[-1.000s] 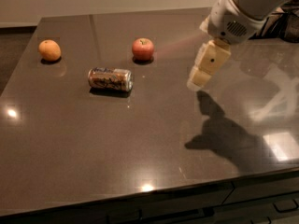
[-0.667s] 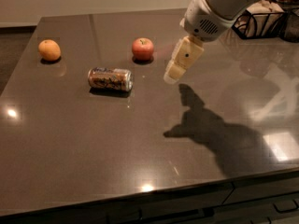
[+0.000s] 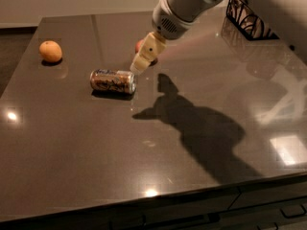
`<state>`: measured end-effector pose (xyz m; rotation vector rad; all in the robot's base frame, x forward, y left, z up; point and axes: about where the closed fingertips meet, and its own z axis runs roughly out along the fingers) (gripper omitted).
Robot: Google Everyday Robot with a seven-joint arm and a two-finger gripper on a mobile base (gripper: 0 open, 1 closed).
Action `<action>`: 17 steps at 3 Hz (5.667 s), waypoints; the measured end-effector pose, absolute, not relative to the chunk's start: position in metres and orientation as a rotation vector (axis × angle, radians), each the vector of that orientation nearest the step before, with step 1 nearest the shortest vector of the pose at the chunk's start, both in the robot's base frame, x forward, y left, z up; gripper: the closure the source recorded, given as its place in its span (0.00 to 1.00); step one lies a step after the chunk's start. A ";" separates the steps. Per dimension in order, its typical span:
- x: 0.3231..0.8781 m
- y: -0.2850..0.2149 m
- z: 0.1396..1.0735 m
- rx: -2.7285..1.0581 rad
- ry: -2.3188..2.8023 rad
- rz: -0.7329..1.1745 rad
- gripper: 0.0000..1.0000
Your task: Move orange near orange can
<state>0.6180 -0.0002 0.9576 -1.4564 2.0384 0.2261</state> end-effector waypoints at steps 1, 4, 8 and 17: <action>0.641 0.028 0.953 -1.373 2.074 0.251 0.00; 0.655 0.100 0.949 -1.246 2.077 0.324 0.00; 0.746 0.177 0.906 -1.158 2.044 0.430 0.00; 0.773 0.333 0.860 -1.238 1.998 0.523 0.39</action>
Offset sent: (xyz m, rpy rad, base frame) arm 0.0529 0.0790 -0.0128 0.1296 0.0460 -0.1746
